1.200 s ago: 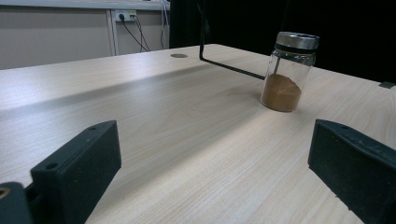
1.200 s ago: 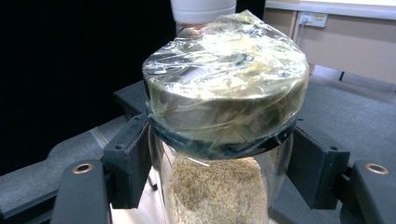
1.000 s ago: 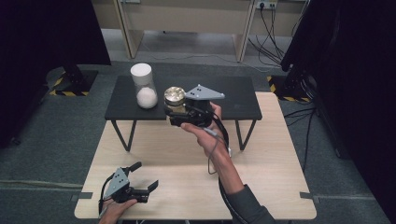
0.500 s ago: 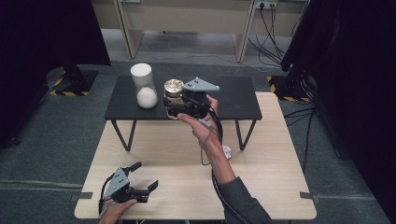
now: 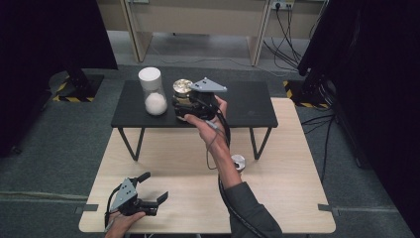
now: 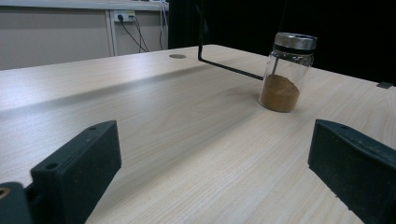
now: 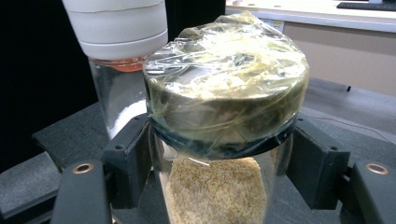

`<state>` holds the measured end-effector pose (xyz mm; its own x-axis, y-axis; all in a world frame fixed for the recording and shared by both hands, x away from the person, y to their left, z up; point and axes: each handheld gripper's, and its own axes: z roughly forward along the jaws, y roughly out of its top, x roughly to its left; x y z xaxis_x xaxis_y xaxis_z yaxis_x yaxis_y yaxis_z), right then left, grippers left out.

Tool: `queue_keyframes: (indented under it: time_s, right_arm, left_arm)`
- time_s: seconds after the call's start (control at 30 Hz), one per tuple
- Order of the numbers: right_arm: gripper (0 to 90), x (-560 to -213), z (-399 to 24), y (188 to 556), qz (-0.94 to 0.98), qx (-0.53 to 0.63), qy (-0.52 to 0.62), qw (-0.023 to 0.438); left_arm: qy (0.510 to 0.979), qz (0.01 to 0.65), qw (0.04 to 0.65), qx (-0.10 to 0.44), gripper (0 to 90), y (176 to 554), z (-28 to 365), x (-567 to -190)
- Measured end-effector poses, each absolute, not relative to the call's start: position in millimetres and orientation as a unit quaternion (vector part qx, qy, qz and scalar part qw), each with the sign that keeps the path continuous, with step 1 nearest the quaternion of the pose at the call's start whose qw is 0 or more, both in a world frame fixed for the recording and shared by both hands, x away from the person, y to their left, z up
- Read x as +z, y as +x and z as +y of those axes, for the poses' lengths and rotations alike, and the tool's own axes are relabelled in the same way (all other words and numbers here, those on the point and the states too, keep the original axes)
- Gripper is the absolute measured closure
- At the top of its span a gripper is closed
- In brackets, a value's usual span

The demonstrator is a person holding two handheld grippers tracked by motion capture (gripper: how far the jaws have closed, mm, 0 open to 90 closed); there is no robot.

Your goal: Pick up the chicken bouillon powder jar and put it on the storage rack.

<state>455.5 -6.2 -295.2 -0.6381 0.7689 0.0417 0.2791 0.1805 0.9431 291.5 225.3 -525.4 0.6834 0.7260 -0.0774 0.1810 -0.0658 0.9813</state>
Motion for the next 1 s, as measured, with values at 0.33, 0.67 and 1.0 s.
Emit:
queue_keyframes:
  time_s: [0.33, 0.67, 1.0]
  right_arm:
    - [30.7, -300, -3, 466, 0.725, 0.532, 0.365, 0.240]
    - [30.7, -304, 5, 471, 0.721, 0.535, 0.368, 0.242]
    - [30.7, -309, 7, 474, 0.718, 0.535, 0.369, 0.248]
  left_arm:
    - [0.694, 0.326, 0.600, 0.227, 2.0, 291, 225, -526]
    - [0.695, 0.325, 0.600, 0.226, 2.0, 291, 225, -525]
    - [0.696, 0.324, 0.600, 0.226, 2.0, 291, 225, -525]
